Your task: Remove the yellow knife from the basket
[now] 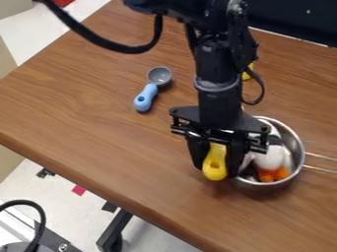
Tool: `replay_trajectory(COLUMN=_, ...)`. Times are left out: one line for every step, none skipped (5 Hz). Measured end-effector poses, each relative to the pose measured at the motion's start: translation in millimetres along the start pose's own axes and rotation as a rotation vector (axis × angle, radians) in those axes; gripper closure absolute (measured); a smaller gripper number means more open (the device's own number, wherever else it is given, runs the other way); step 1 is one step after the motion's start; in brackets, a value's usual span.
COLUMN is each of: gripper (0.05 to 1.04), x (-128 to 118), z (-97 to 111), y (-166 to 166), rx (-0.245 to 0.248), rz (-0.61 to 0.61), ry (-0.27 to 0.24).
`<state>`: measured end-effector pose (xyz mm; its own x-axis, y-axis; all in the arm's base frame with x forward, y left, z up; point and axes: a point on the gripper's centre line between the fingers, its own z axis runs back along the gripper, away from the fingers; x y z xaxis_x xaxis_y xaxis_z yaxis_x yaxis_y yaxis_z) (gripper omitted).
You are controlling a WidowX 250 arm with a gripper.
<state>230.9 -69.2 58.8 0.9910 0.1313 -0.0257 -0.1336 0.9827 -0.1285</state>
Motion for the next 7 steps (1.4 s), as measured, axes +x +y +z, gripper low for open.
replay_trajectory(gripper=0.589, x=-0.7, z=0.3, y=1.7, rx=-0.003, rz=0.011, ry=0.012)
replay_trajectory(gripper=0.589, x=-1.0, z=0.7, y=0.9, rx=-0.008, rz=0.022, ry=0.013)
replay_trajectory(gripper=0.589, x=0.2, z=9.3, y=-0.1, rx=-0.029, rz=0.035, ry=-0.014)
replay_trajectory(gripper=0.589, x=0.0, z=22.8, y=1.0, rx=-0.059, rz=0.054, ry=-0.048)
replay_trajectory(gripper=0.589, x=3.4, z=36.6, y=7.5, rx=-0.078, rz=0.067, ry=-0.029)
replay_trajectory(gripper=0.589, x=8.1, z=46.0, y=23.2, rx=-0.068, rz=0.056, ry=-0.017)
replay_trajectory(gripper=0.589, x=11.1, z=49.3, y=51.5, rx=-0.027, rz=0.001, ry=-0.018)
